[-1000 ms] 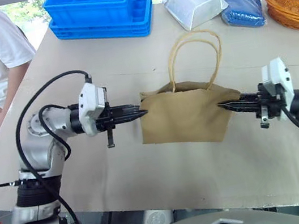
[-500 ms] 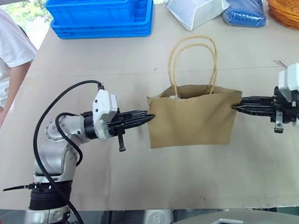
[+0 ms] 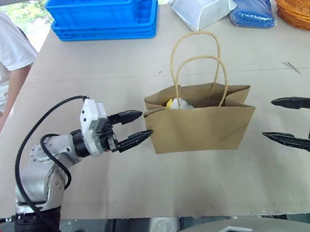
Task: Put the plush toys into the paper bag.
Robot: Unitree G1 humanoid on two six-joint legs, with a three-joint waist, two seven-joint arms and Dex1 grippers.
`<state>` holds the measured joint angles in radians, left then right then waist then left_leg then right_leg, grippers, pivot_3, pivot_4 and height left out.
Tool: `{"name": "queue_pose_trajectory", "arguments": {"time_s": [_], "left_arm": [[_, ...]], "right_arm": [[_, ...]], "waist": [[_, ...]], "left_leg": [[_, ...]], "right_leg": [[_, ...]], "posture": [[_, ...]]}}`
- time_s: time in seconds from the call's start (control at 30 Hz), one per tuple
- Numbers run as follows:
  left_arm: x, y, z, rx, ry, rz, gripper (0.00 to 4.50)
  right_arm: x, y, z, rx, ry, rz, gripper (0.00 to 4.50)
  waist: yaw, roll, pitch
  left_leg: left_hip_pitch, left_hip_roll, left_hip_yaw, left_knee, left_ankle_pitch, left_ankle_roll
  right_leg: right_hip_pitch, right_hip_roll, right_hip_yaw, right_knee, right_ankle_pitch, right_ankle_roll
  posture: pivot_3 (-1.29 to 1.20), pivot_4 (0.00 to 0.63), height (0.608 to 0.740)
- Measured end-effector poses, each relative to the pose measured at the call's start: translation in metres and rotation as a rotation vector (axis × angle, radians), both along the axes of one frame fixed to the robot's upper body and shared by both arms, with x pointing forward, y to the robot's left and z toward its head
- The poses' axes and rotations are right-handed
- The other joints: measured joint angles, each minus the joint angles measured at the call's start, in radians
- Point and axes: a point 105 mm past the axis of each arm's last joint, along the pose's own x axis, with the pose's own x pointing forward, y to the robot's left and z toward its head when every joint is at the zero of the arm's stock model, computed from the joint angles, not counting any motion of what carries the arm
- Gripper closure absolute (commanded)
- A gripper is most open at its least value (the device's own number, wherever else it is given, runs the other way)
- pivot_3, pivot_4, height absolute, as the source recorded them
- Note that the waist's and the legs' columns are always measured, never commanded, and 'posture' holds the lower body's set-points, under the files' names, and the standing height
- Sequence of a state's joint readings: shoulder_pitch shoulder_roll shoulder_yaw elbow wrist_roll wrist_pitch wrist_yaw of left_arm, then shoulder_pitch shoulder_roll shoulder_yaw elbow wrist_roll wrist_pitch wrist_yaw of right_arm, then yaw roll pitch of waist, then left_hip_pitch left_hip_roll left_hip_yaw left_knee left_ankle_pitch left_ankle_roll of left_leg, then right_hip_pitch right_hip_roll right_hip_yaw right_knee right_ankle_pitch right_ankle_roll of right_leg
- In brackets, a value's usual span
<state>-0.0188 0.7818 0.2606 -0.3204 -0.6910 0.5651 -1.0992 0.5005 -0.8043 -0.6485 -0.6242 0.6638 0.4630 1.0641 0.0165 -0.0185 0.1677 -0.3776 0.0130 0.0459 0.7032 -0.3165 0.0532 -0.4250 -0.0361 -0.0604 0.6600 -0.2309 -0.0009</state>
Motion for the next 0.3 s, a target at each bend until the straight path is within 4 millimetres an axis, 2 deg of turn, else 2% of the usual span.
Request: {"name": "queue_pose_trajectory", "arguments": {"time_s": [0.17, 0.3], "left_arm": [[-0.025, 0.027, -0.008, 0.052, 0.074, 0.095, 0.55], [-0.041, 0.053, -0.015, 0.078, 0.13, 0.17, 0.55]], "right_arm": [[-0.026, -0.021, -0.003, -0.038, -0.021, -0.034, 0.02], [-0.043, -0.043, -0.014, -0.08, 0.006, -0.082, 0.02]], "waist": [[-0.001, 0.002, -0.001], [0.0, 0.003, -0.001]], "left_leg": [[0.0, 0.0, 0.001, 0.0, 0.0, 0.0], [0.0, 0.0, 0.001, -0.001, -0.001, 0.002]], "right_leg": [[0.0, -0.001, 0.0, -0.002, -0.002, -0.003], [0.0, -0.002, 0.0, -0.002, -0.003, -0.004]], "posture": [[0.0, 0.15, 0.74], [0.0, 0.15, 0.74]]}}
